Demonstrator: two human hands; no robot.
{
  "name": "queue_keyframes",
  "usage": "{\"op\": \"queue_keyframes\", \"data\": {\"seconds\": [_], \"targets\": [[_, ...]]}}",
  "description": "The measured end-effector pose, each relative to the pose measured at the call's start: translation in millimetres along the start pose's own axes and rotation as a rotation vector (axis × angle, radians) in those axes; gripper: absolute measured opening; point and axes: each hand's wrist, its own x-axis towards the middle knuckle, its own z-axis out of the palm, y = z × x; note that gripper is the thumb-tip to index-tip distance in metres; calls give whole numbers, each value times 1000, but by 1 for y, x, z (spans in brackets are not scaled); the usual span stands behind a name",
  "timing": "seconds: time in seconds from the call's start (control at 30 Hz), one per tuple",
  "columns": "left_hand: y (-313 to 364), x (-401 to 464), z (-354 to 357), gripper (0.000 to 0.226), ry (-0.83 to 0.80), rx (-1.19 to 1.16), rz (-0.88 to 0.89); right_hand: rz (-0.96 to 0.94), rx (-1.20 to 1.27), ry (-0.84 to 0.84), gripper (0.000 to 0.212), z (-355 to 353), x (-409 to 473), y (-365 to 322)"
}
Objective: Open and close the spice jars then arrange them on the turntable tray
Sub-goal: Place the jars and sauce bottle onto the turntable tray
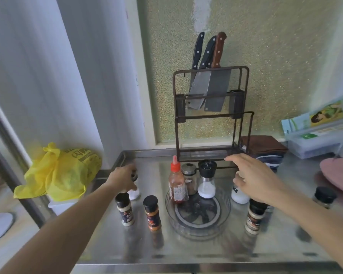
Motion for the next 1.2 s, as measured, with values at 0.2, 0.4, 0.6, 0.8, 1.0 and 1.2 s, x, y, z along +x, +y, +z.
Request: {"op": "queue_keyframes", "data": {"seconds": [0.2,0.4,0.6,0.8,1.0,1.2], "targets": [[16,-17,-34,62,139,-37,44,16,-6,18,55,-7,-14,8],[77,-78,-103,55,293,-76,159,57,0,53,55,-11,-23,20],[147,-122,-84,67,208,-129,318,125,12,100,56,-24,-40,45],[186,-110,-1,75,128,-253,304,239,-33,113,52,-51,-65,83],[202,-92,39,68,178,-310,249,264,66,80,50,-49,-54,93],[208,-87,66,68,237,-374,281,172,81,-74,62,-14,-1,68]]}}
